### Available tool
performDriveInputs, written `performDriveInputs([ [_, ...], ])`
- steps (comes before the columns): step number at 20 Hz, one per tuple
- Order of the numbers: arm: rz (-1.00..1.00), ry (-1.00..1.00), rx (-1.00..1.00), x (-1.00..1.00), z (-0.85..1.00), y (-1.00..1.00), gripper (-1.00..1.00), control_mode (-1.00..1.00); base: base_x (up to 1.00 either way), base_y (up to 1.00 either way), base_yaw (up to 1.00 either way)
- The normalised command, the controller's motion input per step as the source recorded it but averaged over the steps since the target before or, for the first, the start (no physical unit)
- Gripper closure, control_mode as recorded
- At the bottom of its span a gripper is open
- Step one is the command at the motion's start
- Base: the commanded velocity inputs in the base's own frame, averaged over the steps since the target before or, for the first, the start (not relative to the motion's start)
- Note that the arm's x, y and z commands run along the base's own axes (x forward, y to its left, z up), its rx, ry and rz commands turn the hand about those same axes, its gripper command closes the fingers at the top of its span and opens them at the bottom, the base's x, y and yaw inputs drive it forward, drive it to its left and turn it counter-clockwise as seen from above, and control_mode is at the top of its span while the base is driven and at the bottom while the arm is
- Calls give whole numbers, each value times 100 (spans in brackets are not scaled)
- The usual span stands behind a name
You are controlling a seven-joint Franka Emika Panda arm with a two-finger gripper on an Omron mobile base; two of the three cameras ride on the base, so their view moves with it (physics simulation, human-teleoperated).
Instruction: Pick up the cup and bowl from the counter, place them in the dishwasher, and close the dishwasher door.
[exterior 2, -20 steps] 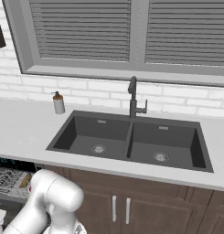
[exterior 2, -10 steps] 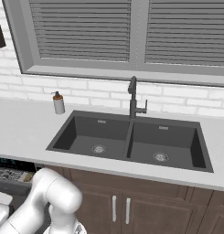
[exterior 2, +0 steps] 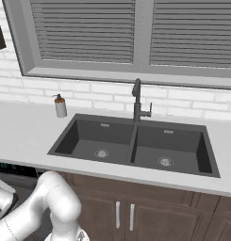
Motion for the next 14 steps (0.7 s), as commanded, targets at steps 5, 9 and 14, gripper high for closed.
performDriveInputs([
  [5,3,1,20,100,-12,0,-100,-100,0,0,0],
  [9,3,4,20,96,-21,0,-100,-100,0,0,0],
  [14,6,4,19,89,-26,0,-100,-100,0,0,0],
])
